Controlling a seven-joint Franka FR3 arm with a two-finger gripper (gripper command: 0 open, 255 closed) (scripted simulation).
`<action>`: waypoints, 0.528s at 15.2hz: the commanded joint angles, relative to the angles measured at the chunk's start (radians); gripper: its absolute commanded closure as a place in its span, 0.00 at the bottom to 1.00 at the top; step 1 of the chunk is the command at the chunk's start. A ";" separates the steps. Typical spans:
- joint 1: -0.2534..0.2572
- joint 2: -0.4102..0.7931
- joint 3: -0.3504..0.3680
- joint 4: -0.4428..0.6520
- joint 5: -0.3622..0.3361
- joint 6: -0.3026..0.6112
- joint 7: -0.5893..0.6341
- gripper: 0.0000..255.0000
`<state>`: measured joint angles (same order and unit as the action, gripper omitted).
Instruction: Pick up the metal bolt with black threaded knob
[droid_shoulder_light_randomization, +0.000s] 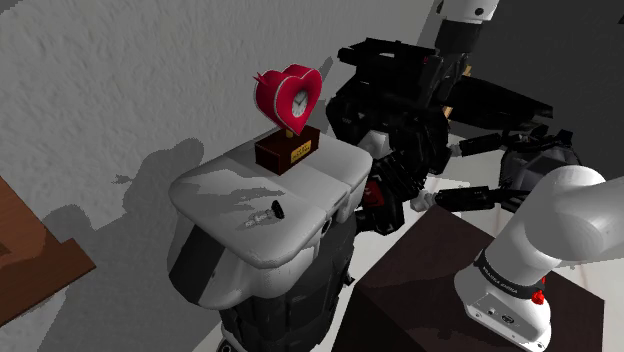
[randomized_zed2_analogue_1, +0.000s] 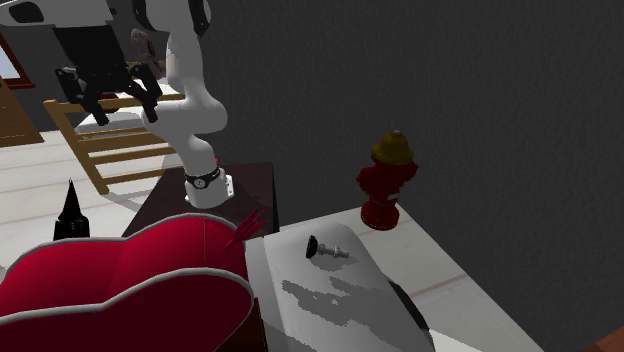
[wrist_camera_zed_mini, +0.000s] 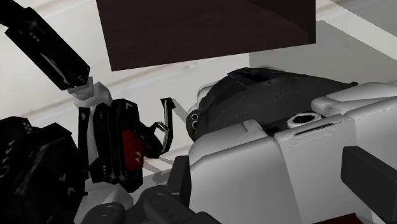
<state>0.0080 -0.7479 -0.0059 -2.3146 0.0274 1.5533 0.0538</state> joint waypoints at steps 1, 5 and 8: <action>0.000 0.000 0.000 0.000 0.000 0.000 0.000 0.00; 0.033 0.055 0.080 -0.021 0.029 0.086 0.058 0.00; 0.056 0.109 0.139 -0.026 0.044 0.150 0.103 0.00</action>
<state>0.0558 -0.6647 0.1104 -2.3437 0.0651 1.6781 0.1382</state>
